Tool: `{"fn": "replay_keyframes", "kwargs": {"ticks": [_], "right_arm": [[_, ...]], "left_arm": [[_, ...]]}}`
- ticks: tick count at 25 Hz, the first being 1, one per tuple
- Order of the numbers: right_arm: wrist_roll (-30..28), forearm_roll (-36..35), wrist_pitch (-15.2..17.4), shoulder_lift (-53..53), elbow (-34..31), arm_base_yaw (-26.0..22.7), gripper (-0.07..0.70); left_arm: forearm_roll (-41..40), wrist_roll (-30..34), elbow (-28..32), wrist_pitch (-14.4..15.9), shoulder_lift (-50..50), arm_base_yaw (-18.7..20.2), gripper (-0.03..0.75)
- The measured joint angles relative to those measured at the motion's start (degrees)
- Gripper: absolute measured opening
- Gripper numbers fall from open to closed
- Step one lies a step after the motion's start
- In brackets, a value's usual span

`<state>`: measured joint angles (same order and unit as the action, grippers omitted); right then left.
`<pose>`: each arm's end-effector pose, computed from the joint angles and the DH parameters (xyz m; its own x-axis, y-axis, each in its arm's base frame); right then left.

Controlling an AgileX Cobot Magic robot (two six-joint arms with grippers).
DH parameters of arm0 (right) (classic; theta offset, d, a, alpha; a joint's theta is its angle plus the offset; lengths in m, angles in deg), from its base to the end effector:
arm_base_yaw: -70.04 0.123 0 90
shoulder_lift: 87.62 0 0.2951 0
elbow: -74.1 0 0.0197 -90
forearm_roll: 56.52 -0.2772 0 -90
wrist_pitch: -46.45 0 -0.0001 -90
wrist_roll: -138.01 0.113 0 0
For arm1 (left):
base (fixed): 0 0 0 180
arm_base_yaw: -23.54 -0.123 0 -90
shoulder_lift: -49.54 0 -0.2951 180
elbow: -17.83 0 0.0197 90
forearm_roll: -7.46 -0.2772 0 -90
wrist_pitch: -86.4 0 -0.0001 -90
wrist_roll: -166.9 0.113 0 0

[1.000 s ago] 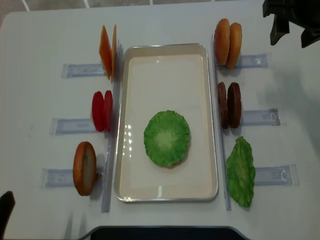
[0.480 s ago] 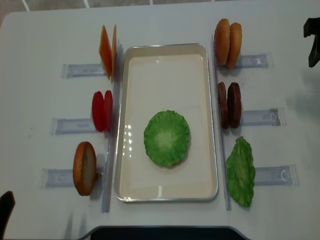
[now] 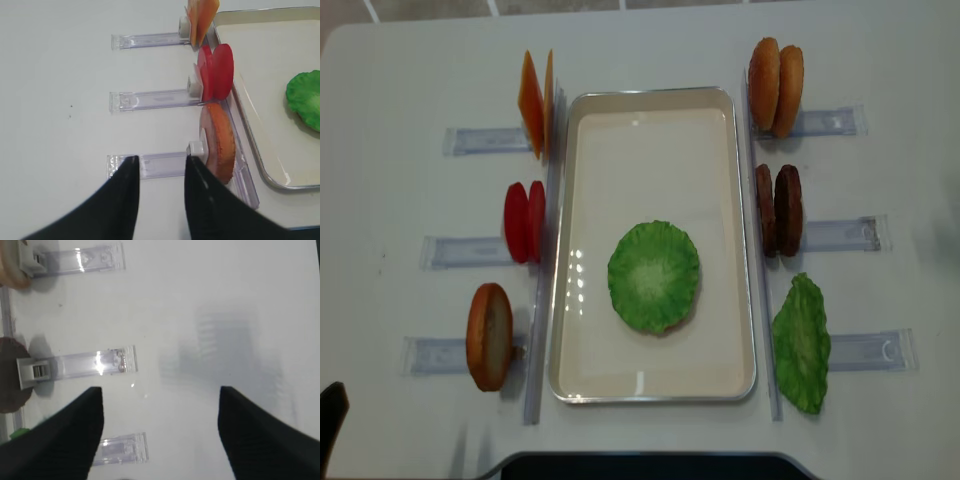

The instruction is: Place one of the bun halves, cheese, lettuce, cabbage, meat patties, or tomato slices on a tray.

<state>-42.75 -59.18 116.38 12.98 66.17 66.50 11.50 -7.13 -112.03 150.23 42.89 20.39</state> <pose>0.2651 -0.0115 0.3415 -0.9203 0.0596 -0.3868 0.0473 0.9980 0.0412 0.0254 -0.0058 0.2681 -0.5064 0.0451 -0.8611 0.0366 0.9989 0.0308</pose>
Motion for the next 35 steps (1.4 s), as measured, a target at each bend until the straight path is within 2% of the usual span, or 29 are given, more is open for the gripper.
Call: {"fn": "replay_keyframes", "kwargs": {"ticks": [11, 19, 26, 35], "right_arm": [[-0.11, 0.0, 0.33, 26.91, -19.21, 0.0, 0.491], [-0.18, -0.1, 0.38, 44.28, -26.46, 0.0, 0.491], [-1.98, -0.28, 0.43, 55.27, -32.97, 0.0, 0.489], [-8.26, -4.88, -0.51, 67.38, -38.92, 0.06, 0.482]], "left_arm": [[0.0, 0.0, 0.0, 0.0, 0.0, 0.0, 0.232], [0.0, 0.0, 0.0, -0.02, 0.0, 0.0, 0.209], [0.0, 0.0, 0.0, -0.02, 0.0, 0.0, 0.198], [0.0, 0.0, 0.0, -0.02, 0.0, 0.0, 0.192]]}}
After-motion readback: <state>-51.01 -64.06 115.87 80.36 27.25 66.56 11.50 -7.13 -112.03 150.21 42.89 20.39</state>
